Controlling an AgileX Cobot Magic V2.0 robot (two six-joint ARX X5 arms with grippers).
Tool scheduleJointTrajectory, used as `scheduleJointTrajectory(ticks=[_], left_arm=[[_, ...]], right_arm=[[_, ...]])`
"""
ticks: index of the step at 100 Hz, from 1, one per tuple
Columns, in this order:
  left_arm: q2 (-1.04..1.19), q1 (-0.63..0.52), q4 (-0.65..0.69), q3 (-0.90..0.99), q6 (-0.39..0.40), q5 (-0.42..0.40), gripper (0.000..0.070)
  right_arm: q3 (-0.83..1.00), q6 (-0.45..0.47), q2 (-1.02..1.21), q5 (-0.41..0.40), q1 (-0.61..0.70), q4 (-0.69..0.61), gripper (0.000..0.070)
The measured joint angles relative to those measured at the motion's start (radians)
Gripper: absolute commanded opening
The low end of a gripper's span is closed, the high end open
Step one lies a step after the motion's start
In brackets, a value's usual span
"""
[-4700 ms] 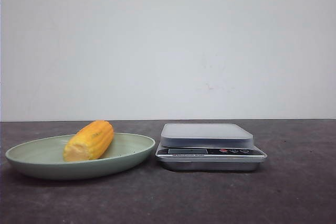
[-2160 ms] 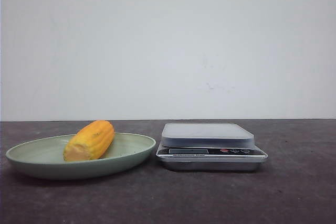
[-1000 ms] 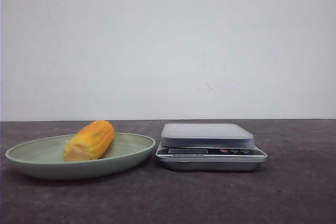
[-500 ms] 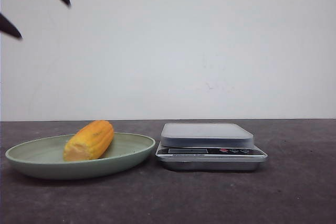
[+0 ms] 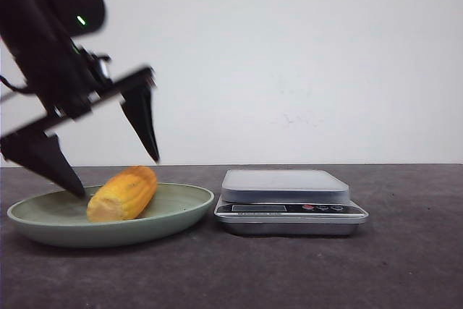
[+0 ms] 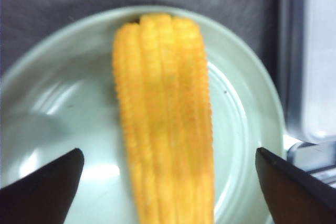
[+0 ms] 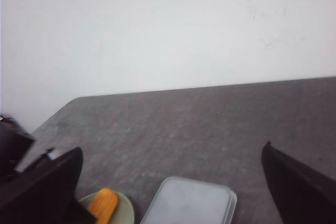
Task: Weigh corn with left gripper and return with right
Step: 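Lower the left gripper over the corn cob on the green plate and close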
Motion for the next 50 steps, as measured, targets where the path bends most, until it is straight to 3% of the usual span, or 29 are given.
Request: scheduleJointTrajectory(ticks=[5,9,13,19,20,23,37,50], left_arm=[[0.034,-0.013,0.0,0.014,0.0,-0.001,0.06],[0.06,-0.022,0.0,0.026,0.0,-0.006,0.052],[0.074,-0.031,-0.003,0.043,0.0,-0.017,0.0371],[0.092,-0.039,0.006,0.062,0.002,-0.021,0.0029],[0.095,-0.039,0.008,0.063,0.001,-0.02,0.0],[0.105,-0.042,0.01,0.063,0.002,-0.016,0.0022],[0.111,-0.042,0.003,0.066,0.004,0.024,0.0003],[0.111,-0.043,-0.077,0.102,0.018,0.046,0.0003]], right_arm=[[0.0,0.003,0.0,0.0,0.01,-0.01,0.07],[0.0,0.003,0.0,0.0,0.016,-0.019,0.07],[0.0,0.003,0.0,-0.001,0.021,-0.031,0.07],[0.0,0.005,0.0,-0.001,0.032,-0.048,0.07],[0.0,0.005,0.0,-0.001,0.033,-0.052,0.07],[0.0,0.007,0.0,-0.005,0.039,-0.064,0.07],[0.0,0.011,0.0,-0.006,0.064,-0.122,0.07],[0.0,0.01,0.0,-0.007,0.072,-0.135,0.07]])
